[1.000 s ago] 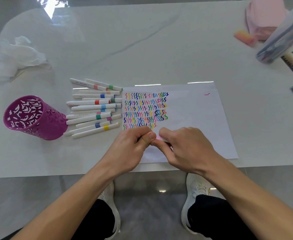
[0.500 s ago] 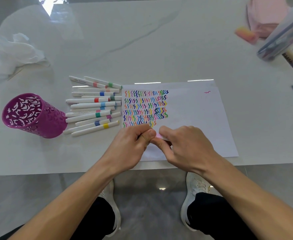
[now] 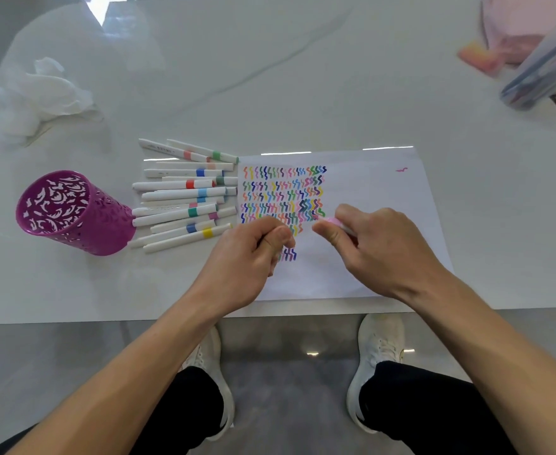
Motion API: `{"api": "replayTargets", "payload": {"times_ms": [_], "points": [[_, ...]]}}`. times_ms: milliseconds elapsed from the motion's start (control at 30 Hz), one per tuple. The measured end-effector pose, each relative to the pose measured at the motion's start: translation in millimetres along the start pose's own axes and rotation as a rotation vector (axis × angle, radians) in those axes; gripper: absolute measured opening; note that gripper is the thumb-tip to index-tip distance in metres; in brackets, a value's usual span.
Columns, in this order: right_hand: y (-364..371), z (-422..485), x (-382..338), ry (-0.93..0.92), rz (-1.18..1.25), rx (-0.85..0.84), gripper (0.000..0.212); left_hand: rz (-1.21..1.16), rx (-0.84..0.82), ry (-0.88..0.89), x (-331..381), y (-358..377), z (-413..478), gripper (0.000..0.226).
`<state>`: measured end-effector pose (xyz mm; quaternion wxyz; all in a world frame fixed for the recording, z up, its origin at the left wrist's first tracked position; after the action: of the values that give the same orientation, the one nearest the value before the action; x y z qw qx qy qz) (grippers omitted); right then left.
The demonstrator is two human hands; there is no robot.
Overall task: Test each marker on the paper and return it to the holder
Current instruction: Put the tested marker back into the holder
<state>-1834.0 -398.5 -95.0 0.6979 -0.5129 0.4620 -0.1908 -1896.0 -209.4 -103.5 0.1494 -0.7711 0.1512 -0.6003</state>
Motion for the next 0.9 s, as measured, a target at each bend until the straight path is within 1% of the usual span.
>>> {"api": "replayTargets", "payload": {"times_ms": [100,167,267,333,400,533,633,667,733,767,800,833,900], "points": [[0,0,3,0.015,-0.001,-0.025,0.051,0.042,0.014,0.004,1,0,1,0.028],[0,-1,5,0.030,0.012,-0.046,0.048,0.089,0.030,-0.003,2,0,2,0.028],[1,0,3,0.046,0.053,-0.077,0.031,0.185,0.054,-0.009,4,-1,4,0.025],[3,-1,2,0.074,0.124,-0.097,0.024,0.253,0.071,-0.003,6,-2,5,0.020],[4,-2,5,0.112,0.241,-0.093,0.023,0.325,0.083,0.015,7,-2,6,0.013],[1,-1,8,0.153,0.488,-0.092,0.028,0.407,0.096,0.055,8,-3,8,0.002],[-2,4,4,0.202,0.803,-0.074,0.021,0.472,0.121,0.122,6,-7,10,0.009],[-3,5,3,0.244,0.934,-0.075,0.023,0.499,0.132,0.137,5,-7,10,0.011],[-1,6,2,0.333,1.132,-0.105,0.038,0.549,0.149,0.157,3,-8,12,0.015],[1,7,3,0.357,1.166,-0.120,0.044,0.566,0.148,0.170,2,-9,12,0.015],[2,7,3,0.356,1.164,-0.125,0.045,0.581,0.140,0.188,0,-8,13,0.015],[4,7,4,0.335,1.135,-0.119,0.040,0.598,0.128,0.206,-1,-7,13,0.014],[9,5,5,0.297,1.033,-0.075,0.022,0.643,0.110,0.244,-6,-5,14,0.014]]}}
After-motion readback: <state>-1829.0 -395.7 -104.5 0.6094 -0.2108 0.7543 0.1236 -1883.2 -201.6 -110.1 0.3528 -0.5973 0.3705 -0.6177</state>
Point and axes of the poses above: each hand's wrist, its own z-axis towards the middle knuckle, its own y-axis out of the palm, x = y × z, the point moved 3 cm from there along z, towards the middle knuckle
